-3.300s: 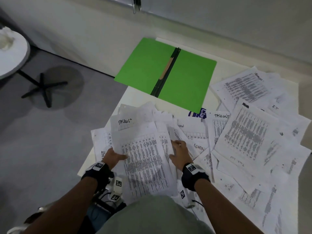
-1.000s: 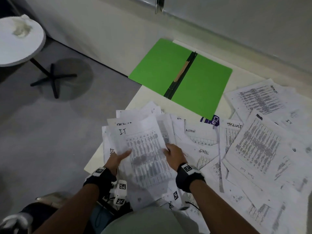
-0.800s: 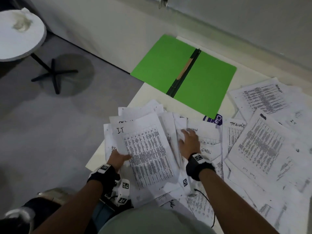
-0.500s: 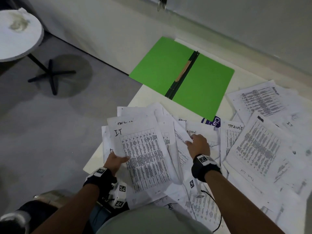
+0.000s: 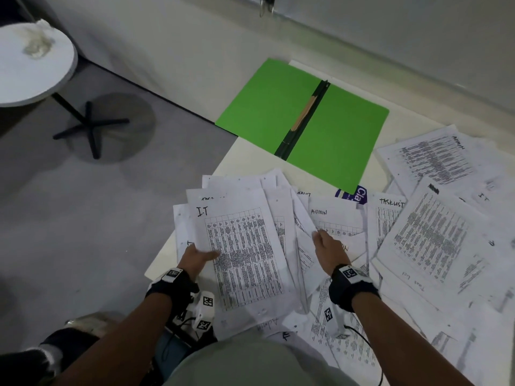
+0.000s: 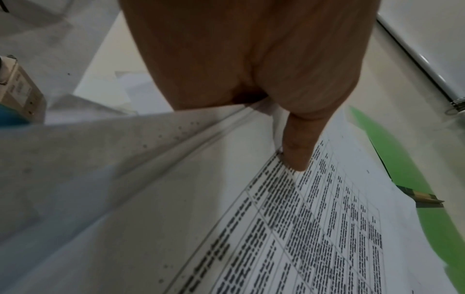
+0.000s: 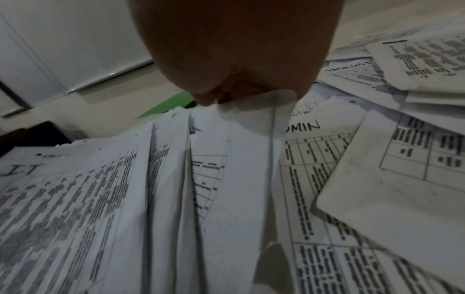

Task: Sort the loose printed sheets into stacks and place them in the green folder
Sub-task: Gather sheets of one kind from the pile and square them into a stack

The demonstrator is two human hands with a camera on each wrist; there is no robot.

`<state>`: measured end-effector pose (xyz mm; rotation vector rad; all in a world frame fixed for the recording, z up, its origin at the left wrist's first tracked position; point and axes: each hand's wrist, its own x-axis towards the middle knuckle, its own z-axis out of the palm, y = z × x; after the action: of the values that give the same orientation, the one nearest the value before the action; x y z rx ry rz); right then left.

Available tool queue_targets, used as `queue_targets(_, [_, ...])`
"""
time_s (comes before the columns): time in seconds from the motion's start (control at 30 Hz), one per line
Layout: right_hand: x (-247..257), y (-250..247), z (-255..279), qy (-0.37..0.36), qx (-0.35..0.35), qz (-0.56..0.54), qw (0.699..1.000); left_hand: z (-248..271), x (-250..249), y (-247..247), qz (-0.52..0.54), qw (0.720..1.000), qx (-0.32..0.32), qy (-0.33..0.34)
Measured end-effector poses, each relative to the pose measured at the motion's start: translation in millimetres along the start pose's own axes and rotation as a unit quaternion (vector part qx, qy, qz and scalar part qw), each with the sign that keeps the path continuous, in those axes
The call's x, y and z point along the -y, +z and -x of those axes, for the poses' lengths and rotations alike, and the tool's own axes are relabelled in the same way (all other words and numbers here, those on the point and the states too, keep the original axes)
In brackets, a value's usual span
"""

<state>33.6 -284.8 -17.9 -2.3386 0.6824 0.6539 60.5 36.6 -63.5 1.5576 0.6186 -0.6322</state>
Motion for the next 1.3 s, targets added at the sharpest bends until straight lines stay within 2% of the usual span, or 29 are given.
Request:
queue_targets(0.1, [2.6, -0.6, 0.7, -0.001, 0.048, 0.008, 0.999, -0.8, 5.8, -3.6, -0.027, 0.999, 0.02, 0.016])
queue_targets(0.17, [4.5, -5.0, -0.1, 0.012, 0.039, 0.018, 0.999, -3.6, 9.6, -5.3, -0.043, 0.999, 0.012, 0.013])
queue_targets(0.3, [8.7, -33.4, 3.3, 0.042, -0.104, -0.036, 0.993, -45.2, 53.4, -21.6, -0.067, 0.998, -0.015, 0.006])
queue_targets(0.43, [2.1, -71.7, 12.1, 0.053, -0.255, -0.116, 0.958, -27.8, 31.3, -17.8, -0.075, 0.997, -0.022, -0.02])
queue_targets(0.53, [-4.4, -79.9, 16.1, 0.068, -0.309, -0.196, 0.928, -16.6, 19.7, -14.7, -0.086, 0.996, -0.019, -0.026])
queue_targets(0.63, [1.7, -71.6, 31.4, 0.069, -0.319, -0.248, 0.912, -16.8, 18.5, -13.2, -0.075, 0.996, -0.029, -0.046])
queue_targets(0.7, [9.7, -58.4, 45.8, 0.064, -0.299, -0.269, 0.913, -8.5, 8.9, -8.6, -0.058, 0.997, -0.033, -0.039])
queue_targets(0.77, [14.5, -34.8, 57.4, 0.054, -0.249, -0.266, 0.93, 3.8, -2.2, -2.7, -0.028, 0.999, -0.026, -0.027])
queue_targets(0.87, [22.0, 3.6, 70.6, 0.05, -0.097, -0.232, 0.966, 20.3, -18.1, 4.9, 0.062, 0.996, 0.008, -0.059])
queue_targets(0.93, [26.4, 25.5, 75.0, 0.054, -0.003, -0.183, 0.982, 23.3, -21.2, 5.1, 0.104, 0.993, 0.02, -0.042])
queue_targets(1.03, [27.6, 56.1, 72.0, 0.022, 0.132, -0.11, 0.985, 19.7, -13.8, 2.0, 0.064, 0.998, 0.011, 0.0])
queue_targets(1.1, [25.9, 64.5, 65.8, -0.019, 0.193, -0.057, 0.979, 16.0, -8.2, 0.1, 0.023, 1.0, 0.008, 0.004])
queue_targets(1.17, [24.8, 62.4, 56.4, -0.039, 0.202, -0.033, 0.978, 15.7, -5.6, -1.2, 0.013, 1.0, 0.022, 0.008])
queue_targets(1.3, [23.2, 46.4, 34.0, -0.06, 0.141, -0.005, 0.988, -12.5, 17.4, -18.4, 0.151, 0.986, 0.058, -0.048])
